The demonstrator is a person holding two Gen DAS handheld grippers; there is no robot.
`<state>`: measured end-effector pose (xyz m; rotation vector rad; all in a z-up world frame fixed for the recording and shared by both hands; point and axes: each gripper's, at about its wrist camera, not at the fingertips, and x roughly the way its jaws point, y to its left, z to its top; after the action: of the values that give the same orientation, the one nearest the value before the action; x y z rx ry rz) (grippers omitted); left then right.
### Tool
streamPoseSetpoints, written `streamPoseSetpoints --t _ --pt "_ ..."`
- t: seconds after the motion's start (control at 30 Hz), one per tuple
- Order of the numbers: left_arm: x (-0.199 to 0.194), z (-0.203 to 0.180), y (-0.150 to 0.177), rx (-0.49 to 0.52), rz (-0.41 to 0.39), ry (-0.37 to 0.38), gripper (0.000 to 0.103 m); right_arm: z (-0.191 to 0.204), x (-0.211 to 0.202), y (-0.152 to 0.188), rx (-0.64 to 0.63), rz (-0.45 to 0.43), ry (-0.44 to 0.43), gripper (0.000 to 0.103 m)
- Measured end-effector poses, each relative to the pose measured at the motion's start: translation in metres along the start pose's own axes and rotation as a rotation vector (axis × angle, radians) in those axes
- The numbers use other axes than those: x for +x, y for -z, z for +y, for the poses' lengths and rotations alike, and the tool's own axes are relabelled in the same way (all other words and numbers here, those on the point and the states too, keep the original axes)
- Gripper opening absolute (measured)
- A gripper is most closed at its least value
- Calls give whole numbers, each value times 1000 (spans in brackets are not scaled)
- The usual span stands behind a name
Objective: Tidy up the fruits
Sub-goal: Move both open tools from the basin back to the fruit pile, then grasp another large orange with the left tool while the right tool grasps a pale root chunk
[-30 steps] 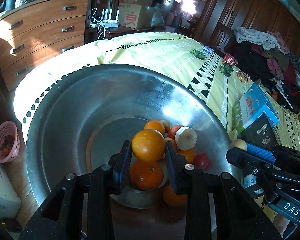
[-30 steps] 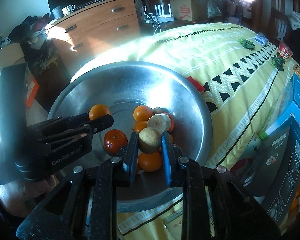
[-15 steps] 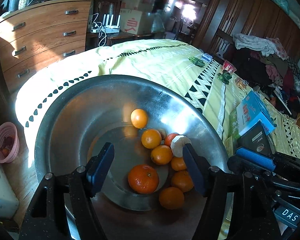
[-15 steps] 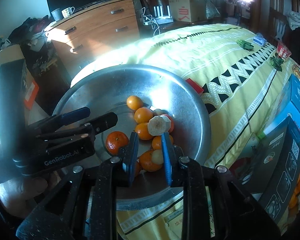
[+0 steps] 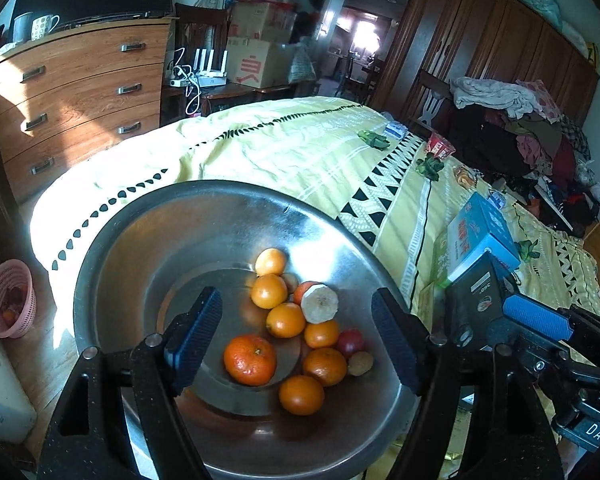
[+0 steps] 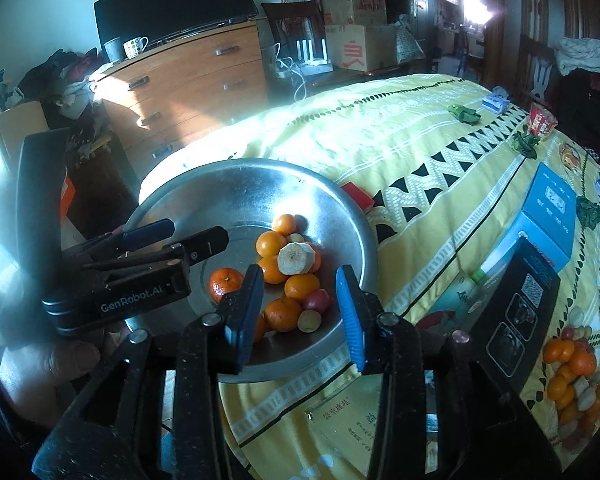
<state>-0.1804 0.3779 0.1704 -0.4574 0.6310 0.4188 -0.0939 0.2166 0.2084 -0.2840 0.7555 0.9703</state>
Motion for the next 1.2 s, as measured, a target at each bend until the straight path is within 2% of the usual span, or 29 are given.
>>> streamPoseSetpoints --t 0.27,0.33,0.43,0.47,0.53,0.57,0.7,0.83,0.9,0.97,1.0,1.03,1.1,1.13,1.2 --pt "-20 -58 -3 71 -59 64 81 -27 -43 16 21 -63 83 48" --pt "-32 -79 -1 95 -110 93 89 -39 -57 27 37 -86 102 48" --pt "-56 -121 6 149 -205 209 95 -64 -84 59 88 -128 161 49" --pt "-60 -137 8 177 -209 253 95 -74 -91 69 116 -127 179 51" --pt "-61 -179 16 261 -162 377 95 -102 -103 96 188 -111 213 52" --pt "-60 -199 21 301 -140 412 95 -117 -109 112 227 -98 237 52" --pt "-40 -276 55 429 -23 502 95 -171 -130 174 371 -39 307 52" --pt "2 -329 96 506 88 547 95 -208 -146 229 520 10 344 52" --pt "38 -344 111 517 164 539 93 -221 -150 250 572 27 351 52" --pt "80 -357 122 514 234 499 79 -230 -152 266 611 38 345 52" --pt "97 -360 124 505 257 479 64 -233 -152 274 626 43 341 52" --pt "117 -364 125 489 276 453 58 -238 -152 281 638 47 337 52" --pt "148 -368 124 474 286 399 55 -245 -151 292 662 54 325 52" --pt "162 -372 125 478 298 380 50 -249 -150 297 673 57 321 52" --pt "185 -376 128 491 325 366 47 -256 -147 302 690 59 315 52"
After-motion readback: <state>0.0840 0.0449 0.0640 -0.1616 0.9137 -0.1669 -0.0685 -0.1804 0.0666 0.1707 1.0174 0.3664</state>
